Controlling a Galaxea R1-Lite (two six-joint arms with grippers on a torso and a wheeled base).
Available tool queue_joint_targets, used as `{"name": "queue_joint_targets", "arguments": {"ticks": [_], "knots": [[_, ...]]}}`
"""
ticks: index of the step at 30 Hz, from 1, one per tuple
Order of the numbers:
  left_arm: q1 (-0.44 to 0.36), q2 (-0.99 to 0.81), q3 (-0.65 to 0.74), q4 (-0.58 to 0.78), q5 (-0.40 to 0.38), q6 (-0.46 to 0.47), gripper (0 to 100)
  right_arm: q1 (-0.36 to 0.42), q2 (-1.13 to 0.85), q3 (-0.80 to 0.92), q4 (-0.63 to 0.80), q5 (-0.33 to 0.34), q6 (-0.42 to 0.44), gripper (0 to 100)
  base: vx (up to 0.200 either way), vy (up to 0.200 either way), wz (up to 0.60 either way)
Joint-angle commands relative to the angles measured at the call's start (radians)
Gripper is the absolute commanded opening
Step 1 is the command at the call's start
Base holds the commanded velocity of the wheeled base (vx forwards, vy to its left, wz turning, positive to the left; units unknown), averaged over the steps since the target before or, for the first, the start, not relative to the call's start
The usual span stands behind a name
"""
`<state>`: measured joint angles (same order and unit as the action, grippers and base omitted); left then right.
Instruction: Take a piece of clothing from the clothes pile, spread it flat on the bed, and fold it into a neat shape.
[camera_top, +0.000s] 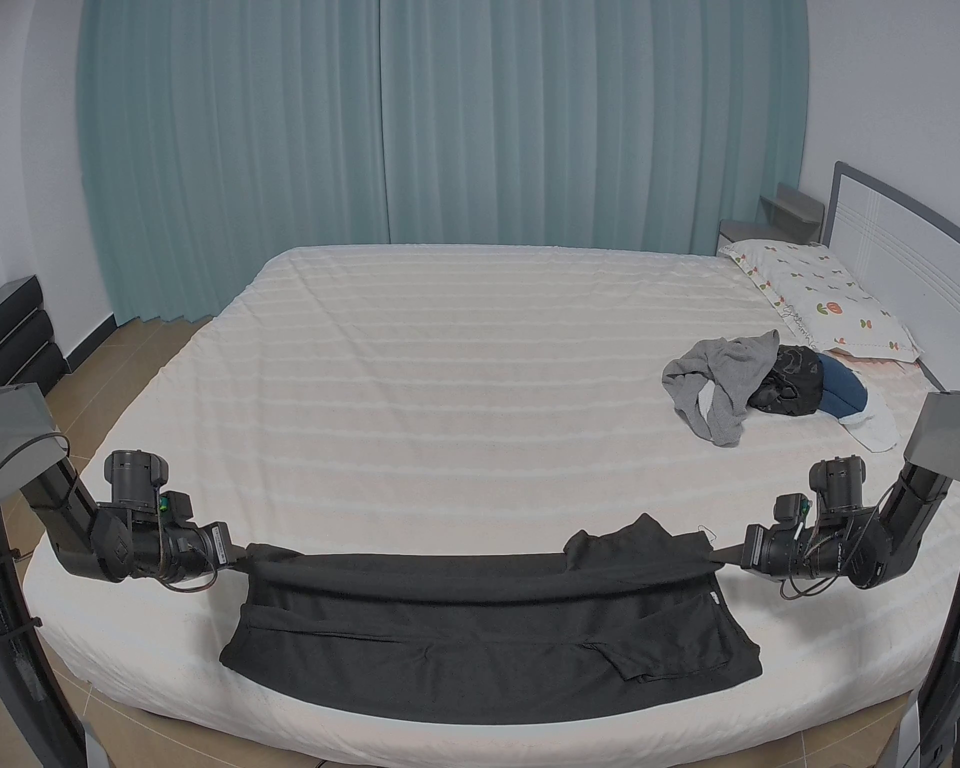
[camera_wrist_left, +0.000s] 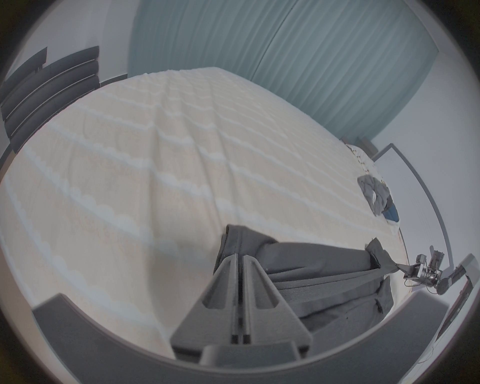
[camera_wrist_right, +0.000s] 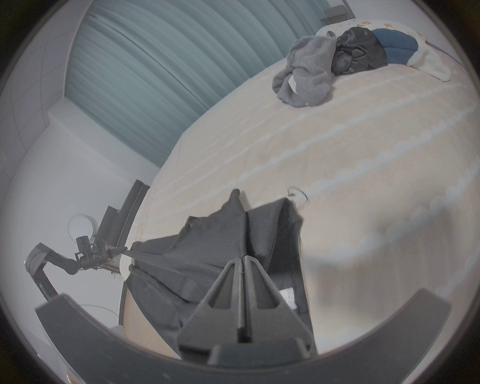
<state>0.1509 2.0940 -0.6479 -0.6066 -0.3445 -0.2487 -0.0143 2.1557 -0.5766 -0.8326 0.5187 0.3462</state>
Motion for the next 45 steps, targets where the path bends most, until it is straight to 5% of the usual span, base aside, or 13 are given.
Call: {"name": "queue_joint_targets", "arguments": {"ticks": [1, 20, 21, 22, 23, 36, 45], "knots": [[-0.002, -0.003, 0.053, -0.001, -0.001, 0.017, 0, -0.004, 0.029, 0.043, 0.0, -0.002, -0.026, 0, 0.0, 0.0, 0.0], [-0.005, 0.041, 0.122, -0.042, -0.001, 0.057, 0, -0.004, 0.092, 0.057, 0.0, -0.011, -0.05, 0, 0.0, 0.0, 0.0], [-0.005, 0.04, 0.125, -0.042, -0.001, 0.057, 0, -0.004, 0.092, 0.057, -0.002, -0.009, -0.05, 100, 0.0, 0.0, 0.0], [-0.005, 0.04, 0.126, -0.042, -0.001, 0.057, 0, -0.004, 0.09, 0.055, -0.003, -0.009, -0.049, 100, 0.0, 0.0, 0.0], [-0.005, 0.037, 0.126, -0.042, -0.001, 0.057, 100, -0.004, 0.084, 0.054, -0.005, -0.008, -0.046, 100, 0.0, 0.0, 0.0], [0.021, -0.022, 0.102, -0.042, -0.002, 0.011, 100, -0.006, -0.036, 0.023, -0.013, 0.003, 0.085, 100, 0.0, 0.0, 0.0], [-0.014, -0.002, -0.012, -0.038, -0.021, -0.225, 100, -0.003, 0.003, -0.023, -0.017, 0.0, 0.244, 100, 0.0, 0.0, 0.0]]}}
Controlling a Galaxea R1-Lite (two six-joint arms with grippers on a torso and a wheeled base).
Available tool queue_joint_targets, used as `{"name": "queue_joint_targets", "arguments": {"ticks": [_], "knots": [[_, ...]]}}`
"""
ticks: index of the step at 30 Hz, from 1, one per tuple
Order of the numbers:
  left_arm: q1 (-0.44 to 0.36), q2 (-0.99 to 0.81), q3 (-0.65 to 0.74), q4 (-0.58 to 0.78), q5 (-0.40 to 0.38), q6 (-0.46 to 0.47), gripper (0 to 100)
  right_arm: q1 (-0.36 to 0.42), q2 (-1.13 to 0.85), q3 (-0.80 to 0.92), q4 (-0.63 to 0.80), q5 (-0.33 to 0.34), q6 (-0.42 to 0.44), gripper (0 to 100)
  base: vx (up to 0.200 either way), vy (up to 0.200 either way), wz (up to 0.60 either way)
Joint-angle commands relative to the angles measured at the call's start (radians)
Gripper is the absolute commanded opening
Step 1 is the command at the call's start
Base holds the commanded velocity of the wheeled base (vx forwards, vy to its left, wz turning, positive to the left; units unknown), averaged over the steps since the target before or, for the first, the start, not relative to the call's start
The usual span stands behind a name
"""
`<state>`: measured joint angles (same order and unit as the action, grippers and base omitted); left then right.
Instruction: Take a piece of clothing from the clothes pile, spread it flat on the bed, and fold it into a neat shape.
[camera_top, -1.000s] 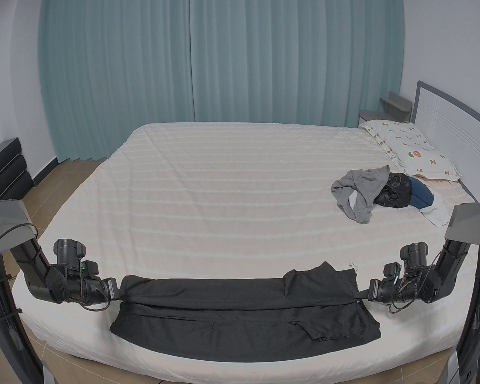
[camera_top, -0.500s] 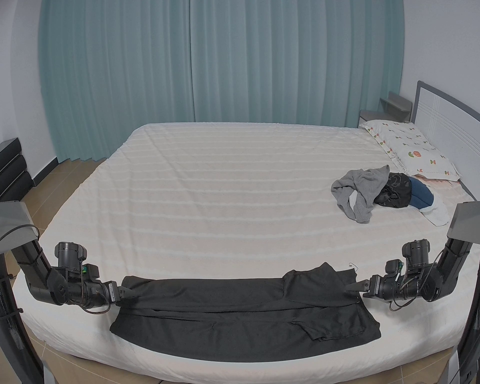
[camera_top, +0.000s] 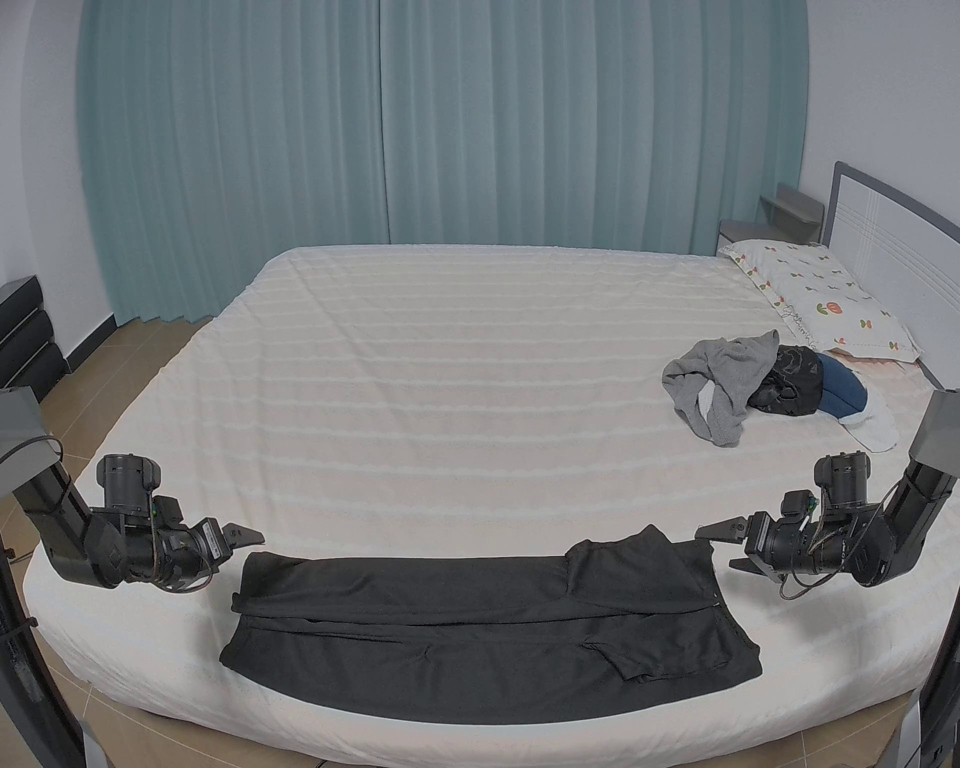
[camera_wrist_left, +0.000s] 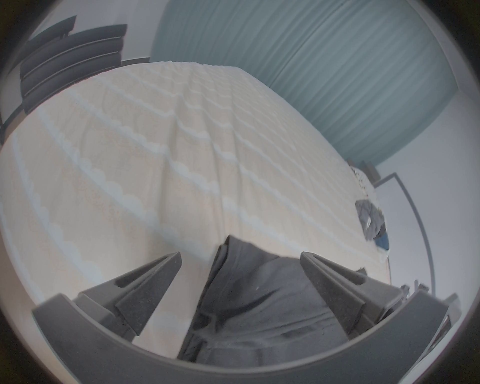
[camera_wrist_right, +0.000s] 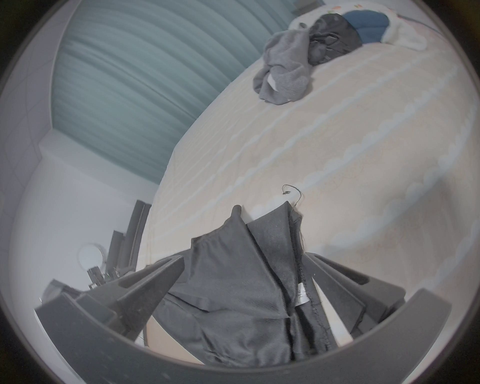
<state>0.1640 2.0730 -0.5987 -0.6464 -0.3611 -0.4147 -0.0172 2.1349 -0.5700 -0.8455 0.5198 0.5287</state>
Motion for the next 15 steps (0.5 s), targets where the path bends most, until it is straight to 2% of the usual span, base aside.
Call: {"name": "queue_joint_targets", "arguments": {"ticks": [1, 5, 9, 15], "knots": [[-0.034, 0.038, -0.072, 0.001, -0.002, -0.076, 100, 0.0, 0.033, -0.034, -0.007, -0.004, 0.082, 100, 0.0, 0.0, 0.0], [-0.058, 0.098, -0.115, -0.001, 0.008, -0.115, 100, -0.006, 0.062, -0.041, -0.052, -0.001, 0.143, 100, 0.0, 0.0, 0.0], [-0.08, 0.145, -0.131, -0.002, 0.034, -0.124, 100, -0.009, 0.085, -0.037, -0.109, -0.006, 0.252, 100, 0.0, 0.0, 0.0], [-0.095, 0.15, -0.125, -0.002, 0.047, -0.124, 100, -0.017, 0.105, -0.018, -0.158, -0.004, 0.266, 100, 0.0, 0.0, 0.0]]}}
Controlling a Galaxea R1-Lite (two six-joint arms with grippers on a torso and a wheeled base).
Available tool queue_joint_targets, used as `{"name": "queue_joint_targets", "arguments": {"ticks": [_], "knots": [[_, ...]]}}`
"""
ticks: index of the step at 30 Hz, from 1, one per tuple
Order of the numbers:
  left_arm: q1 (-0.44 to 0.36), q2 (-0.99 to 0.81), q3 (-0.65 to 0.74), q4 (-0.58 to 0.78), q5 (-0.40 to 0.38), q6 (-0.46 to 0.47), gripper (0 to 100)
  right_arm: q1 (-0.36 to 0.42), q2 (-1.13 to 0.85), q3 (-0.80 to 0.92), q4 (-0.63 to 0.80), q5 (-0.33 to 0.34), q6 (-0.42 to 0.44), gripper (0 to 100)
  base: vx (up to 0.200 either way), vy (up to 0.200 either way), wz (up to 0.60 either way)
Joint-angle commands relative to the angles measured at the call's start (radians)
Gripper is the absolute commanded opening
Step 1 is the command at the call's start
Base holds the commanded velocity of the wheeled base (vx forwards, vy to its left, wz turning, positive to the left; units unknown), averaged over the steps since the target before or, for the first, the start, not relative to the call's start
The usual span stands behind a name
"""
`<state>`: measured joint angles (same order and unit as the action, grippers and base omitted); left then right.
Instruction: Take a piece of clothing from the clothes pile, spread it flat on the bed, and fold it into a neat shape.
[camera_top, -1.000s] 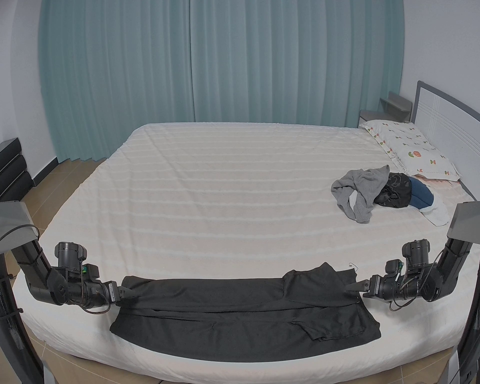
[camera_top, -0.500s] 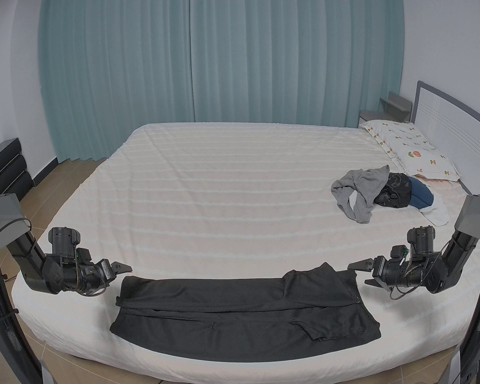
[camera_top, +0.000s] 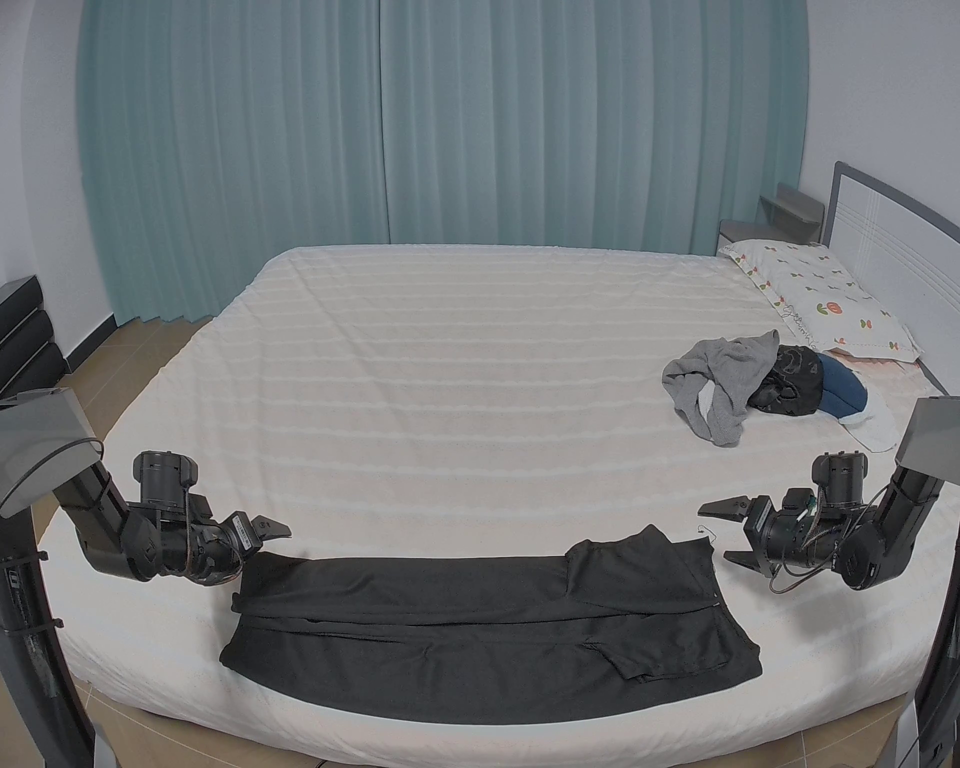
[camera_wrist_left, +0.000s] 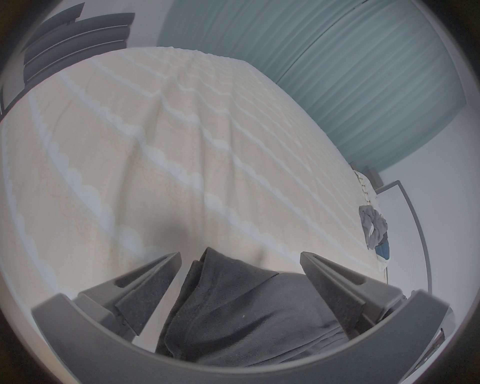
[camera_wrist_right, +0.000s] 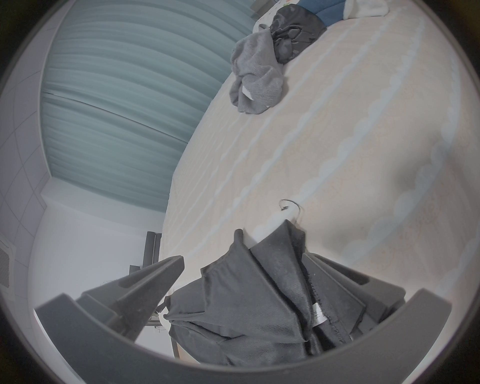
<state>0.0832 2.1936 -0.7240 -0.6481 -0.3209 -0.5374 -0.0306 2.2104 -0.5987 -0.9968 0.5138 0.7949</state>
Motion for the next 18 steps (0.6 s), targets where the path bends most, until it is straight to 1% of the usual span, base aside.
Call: {"name": "queue_joint_targets", "arguments": {"ticks": [1, 4, 5, 9, 10, 11, 12, 14, 18], "knots": [[-0.016, 0.029, 0.0, -0.001, 0.011, -0.001, 100, -0.002, 0.029, 0.013, -0.008, 0.002, 0.001, 100, 0.0, 0.0, 0.0], [-0.016, 0.041, -0.008, -0.002, 0.032, -0.001, 100, -0.002, 0.028, 0.014, -0.009, 0.003, 0.003, 100, 0.0, 0.0, 0.0], [-0.016, 0.055, -0.017, -0.004, 0.045, -0.001, 0, 0.0, 0.031, 0.014, -0.009, 0.002, 0.003, 100, 0.0, 0.0, 0.0], [-0.008, 0.071, -0.017, -0.033, 0.08, -0.012, 0, 0.0, 0.032, 0.013, -0.011, -0.001, 0.003, 100, 0.0, 0.0, 0.0], [0.0, 0.074, -0.015, -0.058, 0.095, -0.035, 0, 0.0, 0.032, 0.011, -0.011, -0.001, 0.003, 100, 0.0, 0.0, 0.0], [0.0, 0.074, -0.015, -0.058, 0.095, -0.035, 0, 0.0, 0.032, 0.011, -0.011, -0.001, 0.003, 100, 0.0, 0.0, 0.0], [0.006, 0.072, -0.018, -0.081, 0.105, -0.076, 0, 0.003, 0.032, 0.013, -0.011, -0.003, 0.0, 100, 0.0, 0.0, 0.0], [0.01, 0.071, -0.02, -0.108, 0.111, -0.127, 0, 0.006, 0.032, 0.013, -0.011, -0.005, -0.002, 100, 0.0, 0.0, 0.0], [0.01, 0.074, -0.012, -0.125, 0.123, -0.15, 0, 0.008, 0.034, 0.005, -0.011, -0.011, -0.002, 100, 0.0, 0.0, 0.0]]}}
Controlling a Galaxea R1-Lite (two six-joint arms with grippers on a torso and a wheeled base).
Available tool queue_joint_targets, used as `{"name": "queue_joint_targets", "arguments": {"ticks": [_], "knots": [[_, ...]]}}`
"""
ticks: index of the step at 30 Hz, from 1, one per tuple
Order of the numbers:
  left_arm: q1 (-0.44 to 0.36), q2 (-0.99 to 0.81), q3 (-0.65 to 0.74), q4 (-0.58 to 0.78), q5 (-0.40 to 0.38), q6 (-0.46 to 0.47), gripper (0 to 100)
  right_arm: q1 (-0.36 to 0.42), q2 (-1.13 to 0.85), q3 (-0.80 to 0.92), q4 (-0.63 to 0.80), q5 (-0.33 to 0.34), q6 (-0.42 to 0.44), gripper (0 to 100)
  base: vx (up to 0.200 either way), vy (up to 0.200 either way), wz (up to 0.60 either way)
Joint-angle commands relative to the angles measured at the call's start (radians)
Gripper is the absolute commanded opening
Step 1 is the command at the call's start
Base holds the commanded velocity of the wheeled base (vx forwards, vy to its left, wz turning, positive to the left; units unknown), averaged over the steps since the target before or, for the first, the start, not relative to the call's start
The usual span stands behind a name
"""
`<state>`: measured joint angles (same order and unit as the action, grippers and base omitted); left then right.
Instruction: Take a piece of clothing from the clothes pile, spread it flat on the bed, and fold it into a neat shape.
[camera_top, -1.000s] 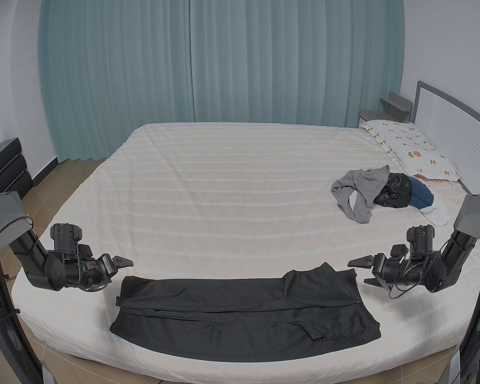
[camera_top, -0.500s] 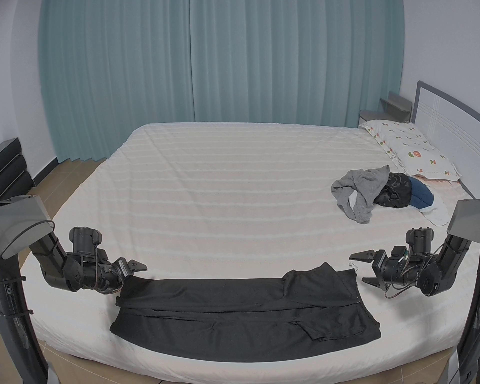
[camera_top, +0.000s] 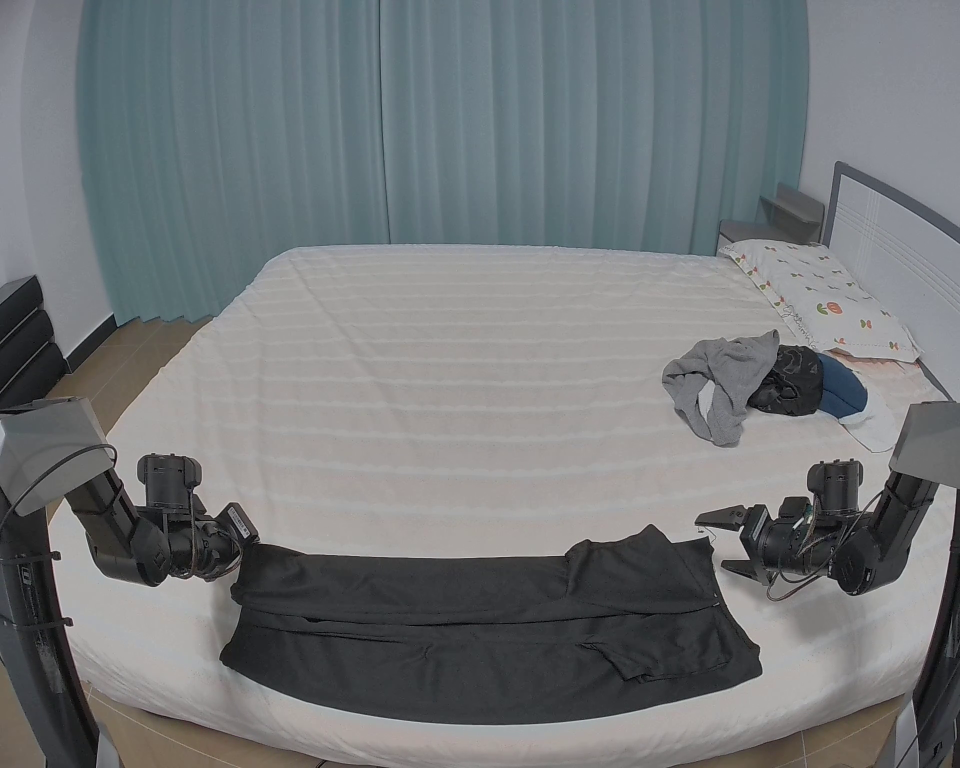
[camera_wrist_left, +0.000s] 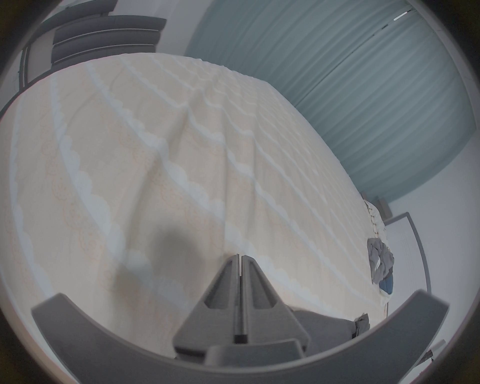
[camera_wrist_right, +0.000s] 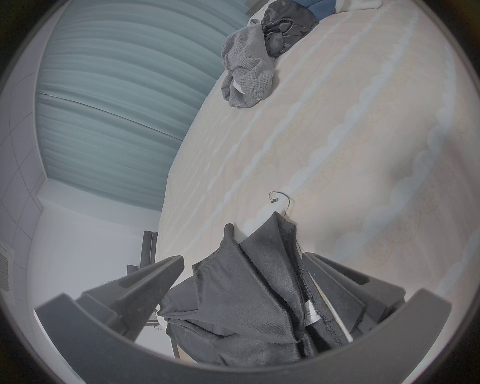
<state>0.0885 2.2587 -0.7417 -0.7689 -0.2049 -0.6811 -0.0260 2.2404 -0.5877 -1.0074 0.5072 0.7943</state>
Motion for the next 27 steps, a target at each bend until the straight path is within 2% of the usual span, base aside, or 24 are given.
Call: {"name": "queue_joint_targets", "arguments": {"ticks": [1, 9, 13, 27], "knots": [[0.007, 0.009, 0.005, -0.004, 0.016, -0.008, 0, 0.003, 0.005, -0.009, 0.0, -0.006, -0.001, 100, 0.0, 0.0, 0.0], [0.016, 0.027, -0.004, -0.009, 0.062, -0.04, 0, 0.006, 0.042, -0.052, 0.001, -0.015, -0.001, 100, 0.0, 0.0, 0.0], [0.017, 0.033, -0.005, -0.026, 0.064, -0.046, 0, 0.008, 0.059, -0.067, 0.001, -0.042, -0.004, 100, 0.0, 0.0, 0.0], [0.016, 0.044, -0.007, -0.029, 0.064, -0.043, 0, 0.024, 0.122, -0.127, 0.001, -0.076, -0.012, 100, 0.0, 0.0, 0.0]]}}
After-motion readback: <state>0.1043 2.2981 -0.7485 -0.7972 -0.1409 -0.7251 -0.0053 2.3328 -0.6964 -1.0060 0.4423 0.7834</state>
